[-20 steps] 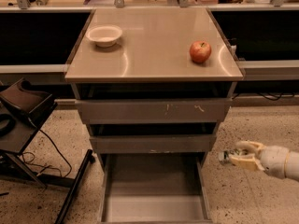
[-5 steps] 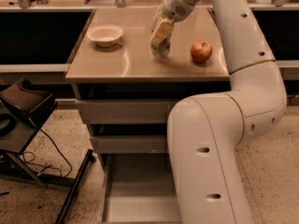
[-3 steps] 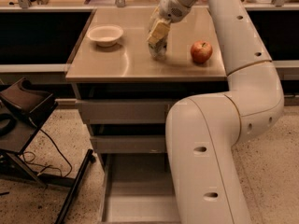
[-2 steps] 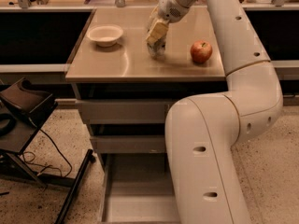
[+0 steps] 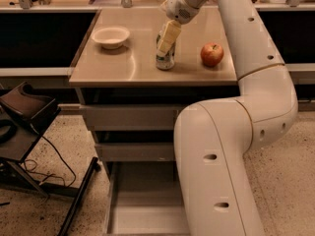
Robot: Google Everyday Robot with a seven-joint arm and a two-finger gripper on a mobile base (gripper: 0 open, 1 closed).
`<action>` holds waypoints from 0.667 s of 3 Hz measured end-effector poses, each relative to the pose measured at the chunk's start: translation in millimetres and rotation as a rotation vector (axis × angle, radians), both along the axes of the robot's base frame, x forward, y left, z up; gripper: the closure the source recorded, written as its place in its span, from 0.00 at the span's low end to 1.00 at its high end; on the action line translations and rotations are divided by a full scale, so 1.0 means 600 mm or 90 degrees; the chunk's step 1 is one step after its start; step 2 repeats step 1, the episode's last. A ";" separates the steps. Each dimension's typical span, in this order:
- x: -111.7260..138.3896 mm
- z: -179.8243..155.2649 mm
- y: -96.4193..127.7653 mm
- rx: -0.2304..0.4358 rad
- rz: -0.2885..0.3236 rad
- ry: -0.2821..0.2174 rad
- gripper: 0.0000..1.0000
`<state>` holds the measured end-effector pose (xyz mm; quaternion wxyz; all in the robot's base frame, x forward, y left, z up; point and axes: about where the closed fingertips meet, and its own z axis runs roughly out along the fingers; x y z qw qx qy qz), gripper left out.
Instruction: Pick 7up can from bottom drawer and place on counter
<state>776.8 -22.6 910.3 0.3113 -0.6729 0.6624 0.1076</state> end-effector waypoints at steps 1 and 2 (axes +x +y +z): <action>0.000 0.000 0.000 0.000 0.000 0.000 0.00; 0.000 0.000 0.000 0.000 0.000 0.000 0.00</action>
Offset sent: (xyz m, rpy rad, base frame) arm 0.0000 0.0000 0.0000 0.0000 0.0000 0.0000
